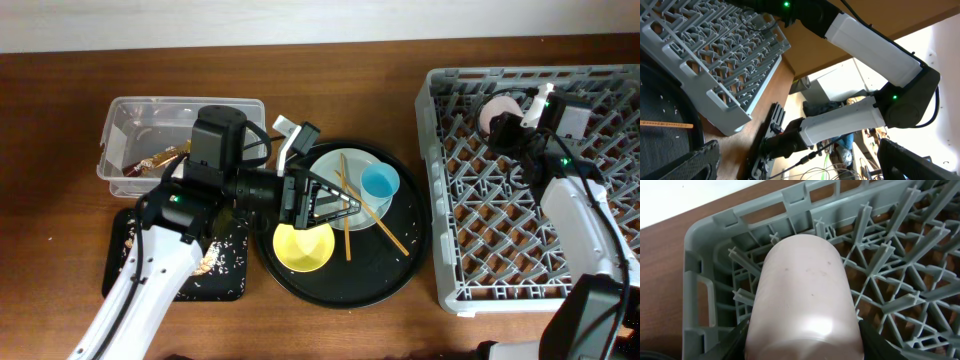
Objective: Sort waste into correct bins and load items into the dishwasher rack
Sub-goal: 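Carry the pink cup with the right gripper into the dish rack, then release the pink cup in the rack and grasp the blue cup with the left gripper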
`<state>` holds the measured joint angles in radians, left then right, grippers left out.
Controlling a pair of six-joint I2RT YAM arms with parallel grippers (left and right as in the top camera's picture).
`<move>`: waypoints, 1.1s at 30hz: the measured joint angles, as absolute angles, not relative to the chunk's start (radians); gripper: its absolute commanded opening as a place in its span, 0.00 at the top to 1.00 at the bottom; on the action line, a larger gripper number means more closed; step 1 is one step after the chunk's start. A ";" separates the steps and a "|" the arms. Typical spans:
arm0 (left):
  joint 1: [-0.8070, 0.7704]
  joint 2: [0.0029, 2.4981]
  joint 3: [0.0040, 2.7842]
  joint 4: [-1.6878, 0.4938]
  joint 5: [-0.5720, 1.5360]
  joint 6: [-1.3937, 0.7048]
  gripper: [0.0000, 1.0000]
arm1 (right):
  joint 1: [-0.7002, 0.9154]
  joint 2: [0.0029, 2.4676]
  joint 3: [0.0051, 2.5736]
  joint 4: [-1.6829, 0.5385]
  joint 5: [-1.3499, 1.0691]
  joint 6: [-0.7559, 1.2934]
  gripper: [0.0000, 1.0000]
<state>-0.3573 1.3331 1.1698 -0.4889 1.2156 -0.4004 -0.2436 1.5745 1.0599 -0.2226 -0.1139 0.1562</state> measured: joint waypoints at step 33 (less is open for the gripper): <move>-0.357 1.333 1.170 -0.489 1.216 -0.400 0.01 | -0.221 1.780 1.461 -0.807 -0.108 0.132 0.24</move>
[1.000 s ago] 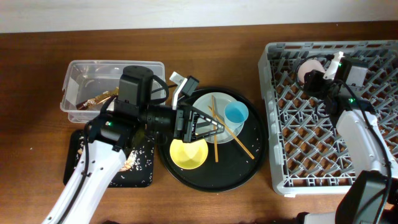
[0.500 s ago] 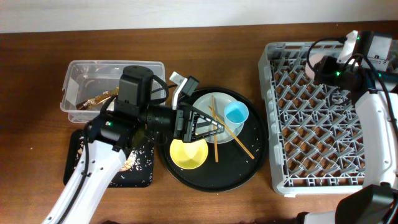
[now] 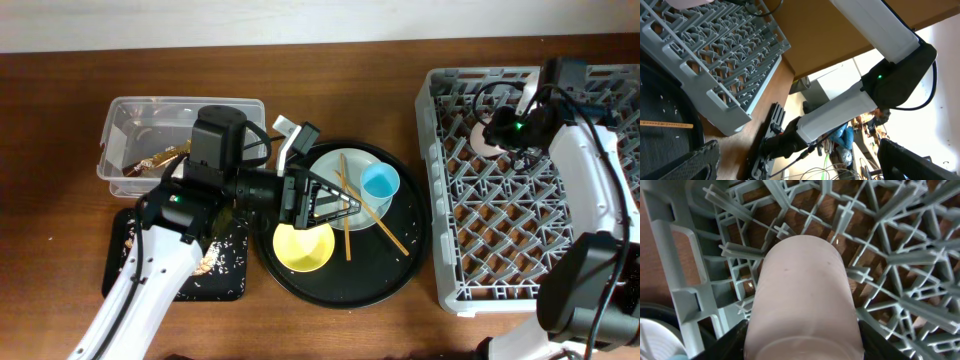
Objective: Sort waste into correct bins and load items into the dishwasher rack
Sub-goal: 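Release the pink cup in the rack and grasp the blue cup with the left gripper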
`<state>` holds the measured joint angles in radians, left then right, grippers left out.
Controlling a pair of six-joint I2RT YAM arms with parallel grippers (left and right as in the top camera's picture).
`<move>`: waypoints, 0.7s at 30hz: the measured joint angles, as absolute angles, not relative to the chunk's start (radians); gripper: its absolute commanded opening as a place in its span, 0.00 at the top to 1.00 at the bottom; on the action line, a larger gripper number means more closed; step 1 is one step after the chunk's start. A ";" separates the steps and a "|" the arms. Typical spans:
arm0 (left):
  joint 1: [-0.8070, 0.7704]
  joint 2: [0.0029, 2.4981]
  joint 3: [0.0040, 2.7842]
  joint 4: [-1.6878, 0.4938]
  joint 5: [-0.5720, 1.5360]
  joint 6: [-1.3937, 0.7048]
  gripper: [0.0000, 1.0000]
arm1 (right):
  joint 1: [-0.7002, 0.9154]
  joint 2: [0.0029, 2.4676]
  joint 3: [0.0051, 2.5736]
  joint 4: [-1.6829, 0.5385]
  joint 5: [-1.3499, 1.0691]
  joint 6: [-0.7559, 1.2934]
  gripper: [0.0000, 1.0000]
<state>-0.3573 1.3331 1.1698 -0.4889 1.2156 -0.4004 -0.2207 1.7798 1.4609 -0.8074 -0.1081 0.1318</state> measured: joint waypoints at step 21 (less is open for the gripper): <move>-0.357 1.333 1.170 -0.489 1.216 -0.400 0.01 | -0.221 1.774 1.783 -1.306 -0.186 0.109 0.02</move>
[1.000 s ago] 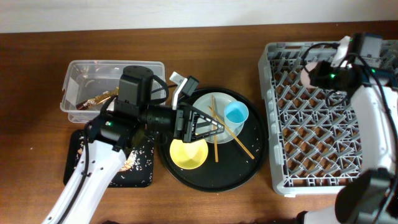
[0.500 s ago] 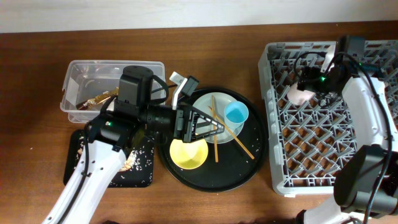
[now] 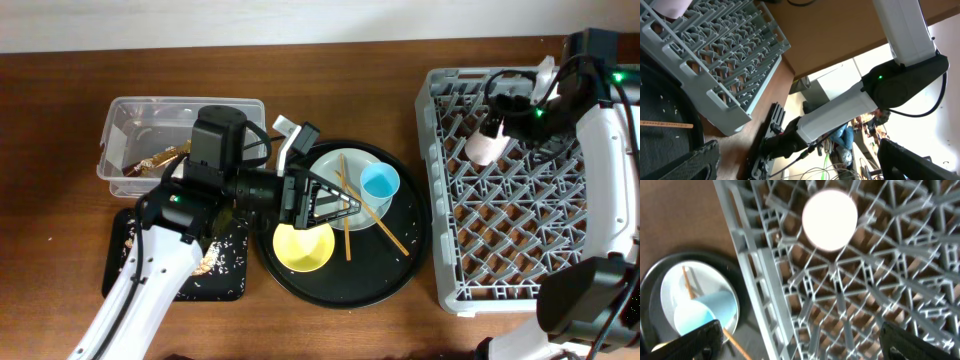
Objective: Sort waste into correct bins and load items into the dishwasher rack
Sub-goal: 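Release the pink cup in the rack and grasp the blue cup with the left gripper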
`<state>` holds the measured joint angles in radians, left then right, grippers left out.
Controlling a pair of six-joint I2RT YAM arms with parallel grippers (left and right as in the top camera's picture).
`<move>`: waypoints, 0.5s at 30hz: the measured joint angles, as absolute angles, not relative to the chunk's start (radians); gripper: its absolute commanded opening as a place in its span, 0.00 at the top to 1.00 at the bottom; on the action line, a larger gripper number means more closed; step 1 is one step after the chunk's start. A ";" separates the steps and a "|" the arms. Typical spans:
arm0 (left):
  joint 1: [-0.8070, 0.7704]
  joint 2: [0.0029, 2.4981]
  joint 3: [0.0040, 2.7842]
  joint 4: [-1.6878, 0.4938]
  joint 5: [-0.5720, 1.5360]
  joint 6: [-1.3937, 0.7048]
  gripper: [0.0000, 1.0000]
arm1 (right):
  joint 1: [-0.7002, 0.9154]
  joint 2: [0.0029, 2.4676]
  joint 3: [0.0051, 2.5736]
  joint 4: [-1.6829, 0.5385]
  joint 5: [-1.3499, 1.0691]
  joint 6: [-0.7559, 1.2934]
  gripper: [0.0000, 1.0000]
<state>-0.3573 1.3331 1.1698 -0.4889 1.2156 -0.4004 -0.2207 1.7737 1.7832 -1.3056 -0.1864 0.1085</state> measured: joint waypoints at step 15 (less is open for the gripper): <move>-0.357 1.333 1.170 -0.429 1.179 -0.401 0.01 | -0.221 1.774 1.783 -1.591 -0.272 0.105 0.02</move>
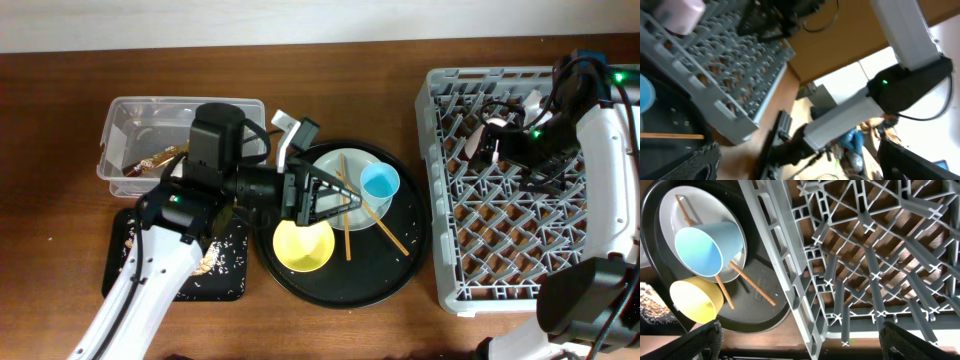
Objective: Sort waste into correct bins and load items into the dishwasher rack
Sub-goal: 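Release the pink cup in the rack and grasp the blue cup with the left gripper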
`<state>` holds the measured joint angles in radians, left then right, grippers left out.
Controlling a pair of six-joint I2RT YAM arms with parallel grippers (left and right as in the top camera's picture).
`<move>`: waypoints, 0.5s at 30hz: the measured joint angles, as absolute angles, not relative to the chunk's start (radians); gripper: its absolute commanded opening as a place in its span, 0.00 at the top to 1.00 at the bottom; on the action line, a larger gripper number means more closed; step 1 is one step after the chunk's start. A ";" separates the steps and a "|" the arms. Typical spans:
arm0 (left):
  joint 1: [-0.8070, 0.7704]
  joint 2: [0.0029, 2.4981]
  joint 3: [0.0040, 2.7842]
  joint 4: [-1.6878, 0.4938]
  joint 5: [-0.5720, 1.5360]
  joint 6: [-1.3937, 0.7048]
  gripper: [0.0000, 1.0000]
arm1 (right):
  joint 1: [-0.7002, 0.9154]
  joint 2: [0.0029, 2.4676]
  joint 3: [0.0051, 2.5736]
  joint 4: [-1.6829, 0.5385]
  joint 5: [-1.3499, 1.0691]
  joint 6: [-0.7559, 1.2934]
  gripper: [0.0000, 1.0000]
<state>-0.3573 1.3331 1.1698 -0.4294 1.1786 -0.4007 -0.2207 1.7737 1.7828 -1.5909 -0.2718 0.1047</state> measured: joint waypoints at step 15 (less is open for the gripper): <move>-0.561 1.430 1.171 -0.473 0.270 -0.575 0.48 | -0.221 1.774 1.783 -1.591 -0.271 0.105 0.02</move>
<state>-0.5610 1.4296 1.1709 -0.4732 0.2703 -0.5747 -0.2207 1.7737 1.7828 -1.5906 -0.2714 0.1047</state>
